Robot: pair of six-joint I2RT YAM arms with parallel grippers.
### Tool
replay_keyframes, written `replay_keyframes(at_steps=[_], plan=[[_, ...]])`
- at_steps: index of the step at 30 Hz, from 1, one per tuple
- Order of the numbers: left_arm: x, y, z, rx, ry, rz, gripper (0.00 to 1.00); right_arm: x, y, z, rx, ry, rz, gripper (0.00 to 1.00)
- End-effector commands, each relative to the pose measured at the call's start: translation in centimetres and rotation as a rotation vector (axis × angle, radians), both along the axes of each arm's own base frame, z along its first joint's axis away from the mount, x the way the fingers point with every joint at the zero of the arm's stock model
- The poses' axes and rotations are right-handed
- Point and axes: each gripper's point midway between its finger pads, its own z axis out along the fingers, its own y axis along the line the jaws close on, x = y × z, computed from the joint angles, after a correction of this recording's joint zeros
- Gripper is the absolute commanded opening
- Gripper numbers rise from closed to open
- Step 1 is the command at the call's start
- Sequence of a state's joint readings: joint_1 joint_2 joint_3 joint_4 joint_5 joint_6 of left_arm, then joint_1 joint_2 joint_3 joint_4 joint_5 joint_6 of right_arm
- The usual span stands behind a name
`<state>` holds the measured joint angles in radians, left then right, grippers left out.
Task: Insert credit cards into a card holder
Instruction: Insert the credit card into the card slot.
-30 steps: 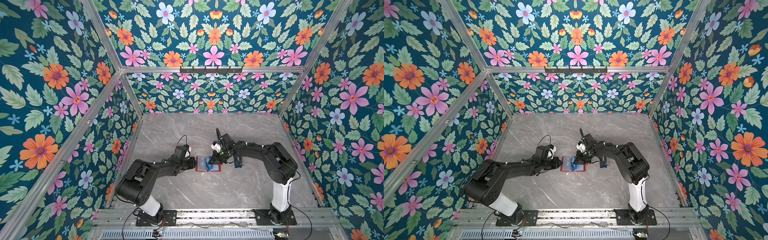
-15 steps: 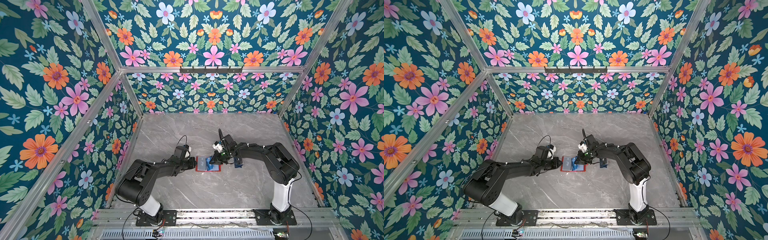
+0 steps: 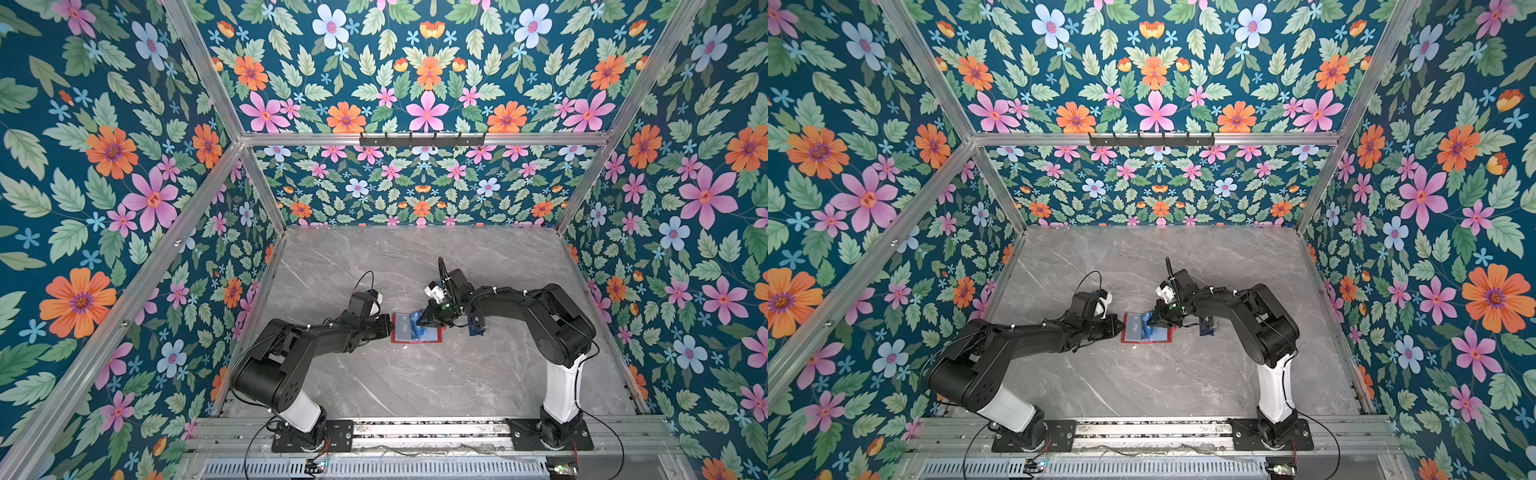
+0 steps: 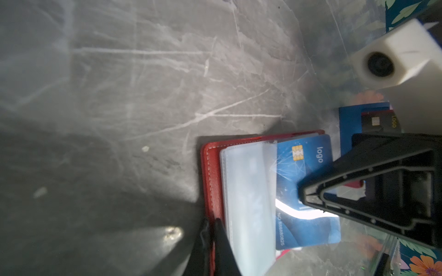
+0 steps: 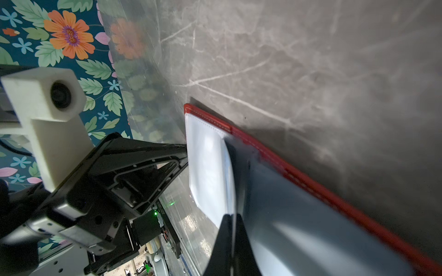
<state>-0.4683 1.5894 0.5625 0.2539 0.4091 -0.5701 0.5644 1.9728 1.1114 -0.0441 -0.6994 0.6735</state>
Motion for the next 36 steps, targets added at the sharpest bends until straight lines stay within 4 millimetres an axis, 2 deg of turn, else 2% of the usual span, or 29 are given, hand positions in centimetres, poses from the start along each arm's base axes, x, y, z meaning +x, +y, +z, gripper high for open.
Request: replay_keyframes(at_steps=[1,16,21,26,36], plan=[[-1.4,1.0,-1.6,0.053,0.073,0.007,0.09,-0.1,-0.3,-0.9,-0.027,0.015,-0.018,0.0],[-1.5,0.7,-1.7,0.041,0.075,0.012,0.08,-0.8,-0.4,-2.1,-0.046,0.032,-0.028,0.01],[-1.5,0.8,-1.9,0.044,0.077,0.016,0.0,-0.9,-0.6,-2.0,-0.071,0.018,-0.037,0.12],[-1.5,0.9,-1.9,0.046,0.078,0.022,0.0,-0.9,-0.8,-1.5,-0.131,-0.008,-0.029,0.29],[-1.5,0.6,-1.7,0.034,0.074,0.015,0.0,-0.7,-1.6,-0.8,-0.256,-0.059,-0.031,0.44]])
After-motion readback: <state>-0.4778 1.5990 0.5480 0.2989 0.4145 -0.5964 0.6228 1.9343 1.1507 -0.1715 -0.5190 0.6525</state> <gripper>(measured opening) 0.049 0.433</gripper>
